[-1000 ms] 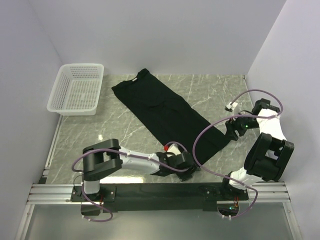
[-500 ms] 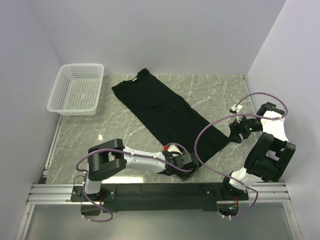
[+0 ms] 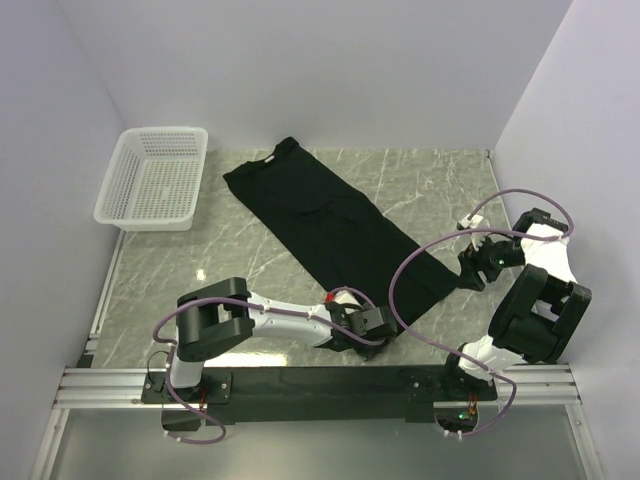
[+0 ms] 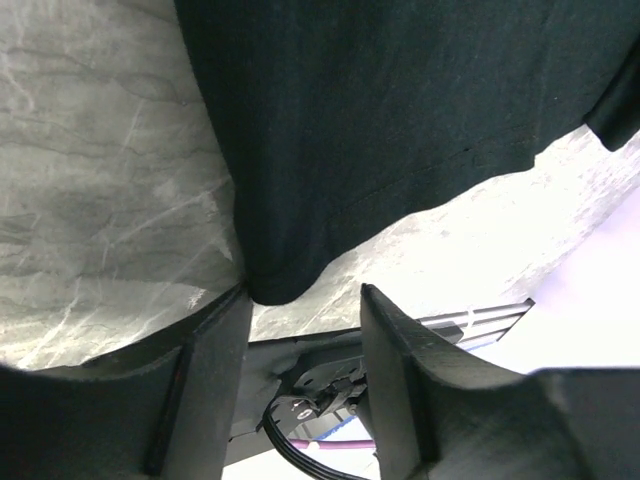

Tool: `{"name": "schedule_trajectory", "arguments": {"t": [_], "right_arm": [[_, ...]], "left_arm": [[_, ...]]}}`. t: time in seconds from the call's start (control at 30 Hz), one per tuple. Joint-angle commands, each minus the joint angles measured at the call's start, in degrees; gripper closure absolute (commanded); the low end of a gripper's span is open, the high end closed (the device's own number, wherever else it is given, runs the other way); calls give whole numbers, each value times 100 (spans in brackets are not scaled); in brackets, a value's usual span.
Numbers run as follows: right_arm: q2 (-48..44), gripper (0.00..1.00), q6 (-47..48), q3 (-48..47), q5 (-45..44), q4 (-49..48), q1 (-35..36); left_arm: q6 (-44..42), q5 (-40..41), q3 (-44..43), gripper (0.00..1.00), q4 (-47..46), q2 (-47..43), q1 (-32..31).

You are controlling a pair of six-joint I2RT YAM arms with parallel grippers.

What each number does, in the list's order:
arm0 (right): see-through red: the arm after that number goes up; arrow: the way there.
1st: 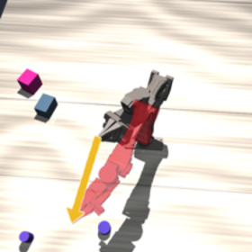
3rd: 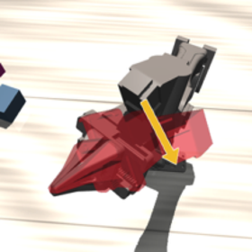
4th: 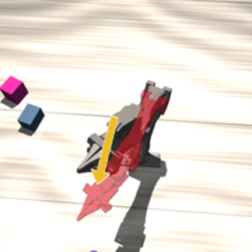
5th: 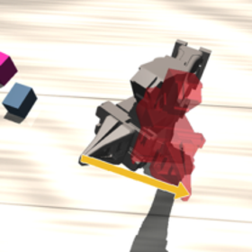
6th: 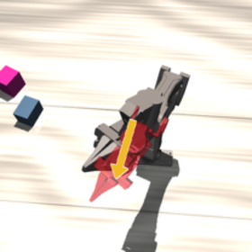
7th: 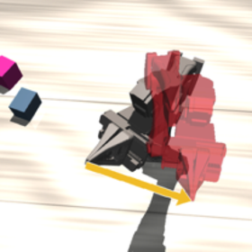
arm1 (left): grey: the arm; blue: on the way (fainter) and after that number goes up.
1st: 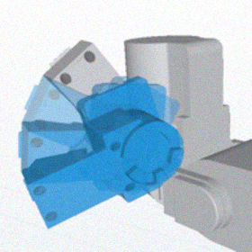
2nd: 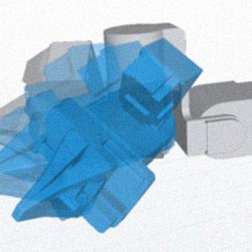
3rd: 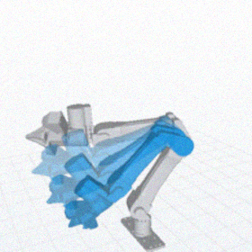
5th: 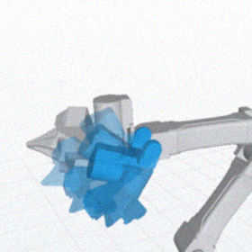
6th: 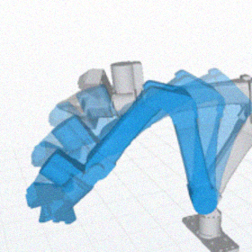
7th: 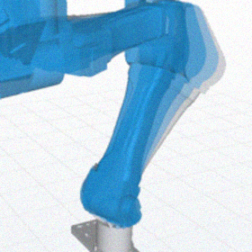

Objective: Fold and stack the t-shirts
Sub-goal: Fold the tshirt

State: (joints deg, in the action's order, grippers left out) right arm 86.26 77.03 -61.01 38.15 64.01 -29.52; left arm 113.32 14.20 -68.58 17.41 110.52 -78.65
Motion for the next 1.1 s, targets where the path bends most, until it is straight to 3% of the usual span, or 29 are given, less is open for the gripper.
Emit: {"name": "schedule_trajectory", "arguments": {"t": [0.0, 0.23, 0.5, 0.7, 1.07], "right_arm": [[-83, 29, 627, 72, -141, 182, -45], [-39, 29, 1182, -42, -238, 446, -45], [-12, 29, 1112, -121, -229, 490, -45], [-13, 29, 1121, -104, -168, 472, -45], [-21, 29, 1112, -69, -185, 472, -45]], "left_arm": [[-47, 180, 301, 47, 466, 338, 52], [7, 277, 591, 50, 386, 260, 104], [-547, 417, 196, 44, 825, 269, 61], [-197, 242, 757, 38, 642, -3, -10], [-319, 268, 416, 45, 790, 374, 43]]}}
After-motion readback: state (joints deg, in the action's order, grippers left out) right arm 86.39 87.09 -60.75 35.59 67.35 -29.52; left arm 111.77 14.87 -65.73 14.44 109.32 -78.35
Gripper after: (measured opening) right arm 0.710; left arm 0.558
